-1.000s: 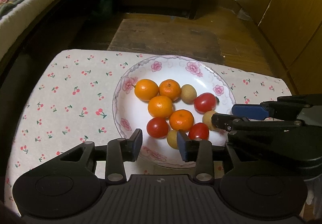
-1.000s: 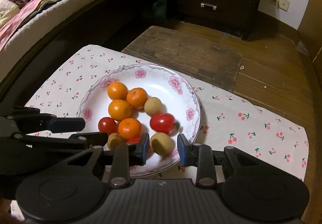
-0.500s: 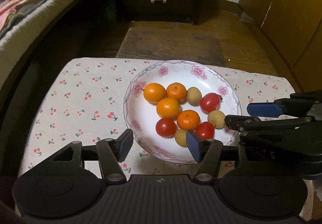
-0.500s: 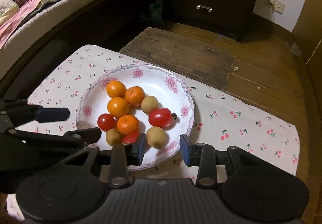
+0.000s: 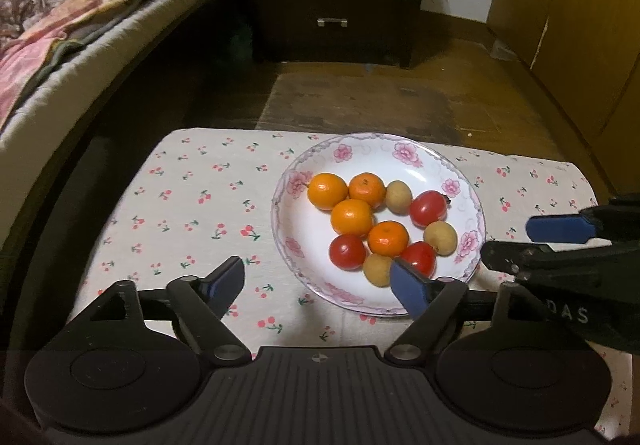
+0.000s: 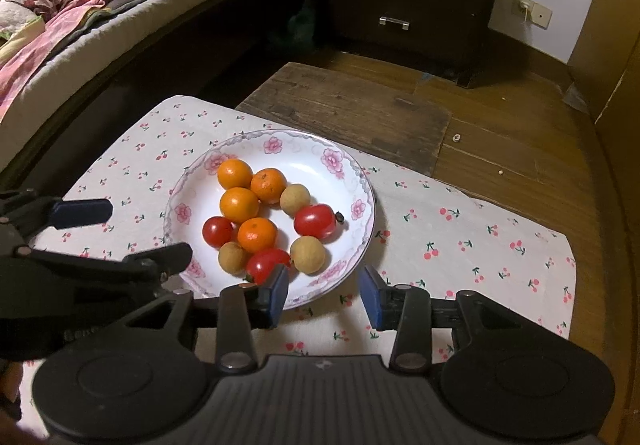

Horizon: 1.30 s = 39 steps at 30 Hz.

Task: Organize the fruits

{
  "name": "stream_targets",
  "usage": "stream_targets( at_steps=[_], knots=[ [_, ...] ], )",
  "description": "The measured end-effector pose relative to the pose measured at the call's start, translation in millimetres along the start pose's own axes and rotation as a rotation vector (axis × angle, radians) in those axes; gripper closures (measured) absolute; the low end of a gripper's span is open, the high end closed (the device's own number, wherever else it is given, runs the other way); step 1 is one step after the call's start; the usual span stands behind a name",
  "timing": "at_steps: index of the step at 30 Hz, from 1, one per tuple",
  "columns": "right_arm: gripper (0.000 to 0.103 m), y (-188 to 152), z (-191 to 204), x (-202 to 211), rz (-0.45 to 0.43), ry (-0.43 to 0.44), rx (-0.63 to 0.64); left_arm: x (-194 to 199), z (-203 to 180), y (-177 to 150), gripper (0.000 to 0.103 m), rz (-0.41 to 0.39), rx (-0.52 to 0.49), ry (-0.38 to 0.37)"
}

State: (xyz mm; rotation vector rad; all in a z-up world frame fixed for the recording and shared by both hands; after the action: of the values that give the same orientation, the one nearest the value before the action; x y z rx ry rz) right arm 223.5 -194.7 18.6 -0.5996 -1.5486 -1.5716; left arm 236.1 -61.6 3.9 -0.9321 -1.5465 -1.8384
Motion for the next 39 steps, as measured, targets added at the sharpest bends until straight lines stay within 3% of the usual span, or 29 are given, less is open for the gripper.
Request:
stream_targets(
  at_steps=[15,17,21,39],
  knots=[
    [0.061,-14.5,8.4,15.0,-0.007,0.007,-0.018,14.3,6.5,-13.8,0.009,-0.025,0.012,0.039],
    [0.061,-17.7,9.7,18.1,-0.008,0.010,-0.023,15.1,6.3,-18.8,0.000,-0.021,0.003,0.068],
    [0.061,-26.6,12.0,23.7,-0.001,0.002,-0.024,19.9,3.9,-28.7,0.000,-0.025,-0.040,0.127],
    [0.061,-83.6,32.6,48.9,0.039,0.000,-0.076,48.3,6.0,-81.9,0.000,0.017,0.007,0.077]
  ],
)
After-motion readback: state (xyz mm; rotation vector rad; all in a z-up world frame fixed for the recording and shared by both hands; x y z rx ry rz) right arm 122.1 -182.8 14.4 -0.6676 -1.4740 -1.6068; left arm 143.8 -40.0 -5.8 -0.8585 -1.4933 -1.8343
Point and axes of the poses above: each gripper's, at about its wrist camera, not at the fingertips, and x roughly against the way its jaws point, z to its left, y to its top, the point moved 3 cm from there along -x, roughly the way its jaws point, and after that the axes turned 4 degrees about y, right-handed, at the moved point
